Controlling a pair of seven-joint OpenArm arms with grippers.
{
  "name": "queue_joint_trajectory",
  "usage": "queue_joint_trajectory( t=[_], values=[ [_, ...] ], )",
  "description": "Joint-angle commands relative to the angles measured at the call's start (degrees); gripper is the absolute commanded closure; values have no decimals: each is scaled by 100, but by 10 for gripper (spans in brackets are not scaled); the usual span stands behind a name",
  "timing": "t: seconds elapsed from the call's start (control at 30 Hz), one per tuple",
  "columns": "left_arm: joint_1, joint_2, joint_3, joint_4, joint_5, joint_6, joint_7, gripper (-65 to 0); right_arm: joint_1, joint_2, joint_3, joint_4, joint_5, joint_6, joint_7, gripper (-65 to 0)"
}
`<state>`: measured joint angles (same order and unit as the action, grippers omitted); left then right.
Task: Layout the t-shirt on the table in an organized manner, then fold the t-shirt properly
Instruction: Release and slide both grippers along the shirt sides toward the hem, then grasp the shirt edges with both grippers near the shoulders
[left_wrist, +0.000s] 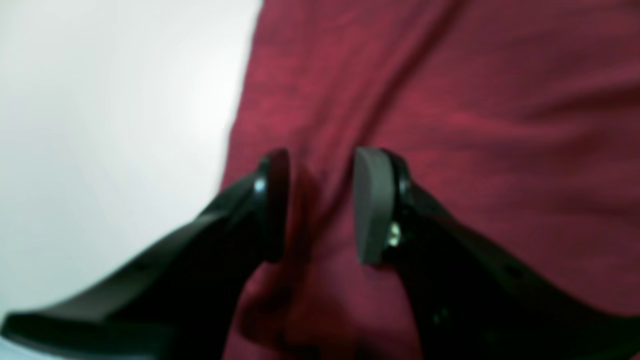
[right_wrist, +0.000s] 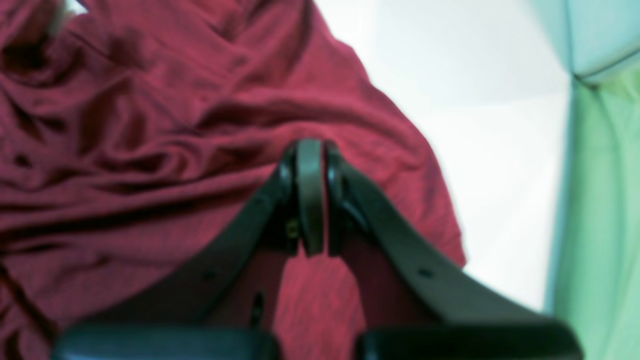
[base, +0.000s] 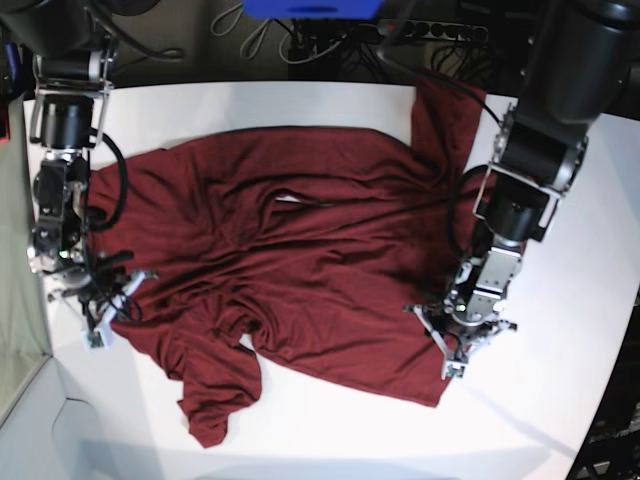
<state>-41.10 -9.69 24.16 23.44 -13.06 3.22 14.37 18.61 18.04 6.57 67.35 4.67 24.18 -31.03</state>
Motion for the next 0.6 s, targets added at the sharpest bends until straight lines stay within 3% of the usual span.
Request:
queue_joint_trajectory(
  t=[0.0, 0.2, 0.4, 0.57],
  values=[
    [-263, -37, 102, -186, 27, 51, -167, -215, 16, 90, 33, 82, 12, 39, 83, 0],
    [-360, -477, 410, -1109, 18, 51, -949, -216, -90, 90, 33, 65, -5, 109, 92, 0],
    [-79, -1048, 375, -1100, -35, 51, -1011, -216, -178, 81, 16, 65, -5, 109, 127, 0],
    [9, -1119, 366, -1091, -35, 51, -1011, -215, -160, -77, -2, 56, -14, 109, 127, 0]
  ],
)
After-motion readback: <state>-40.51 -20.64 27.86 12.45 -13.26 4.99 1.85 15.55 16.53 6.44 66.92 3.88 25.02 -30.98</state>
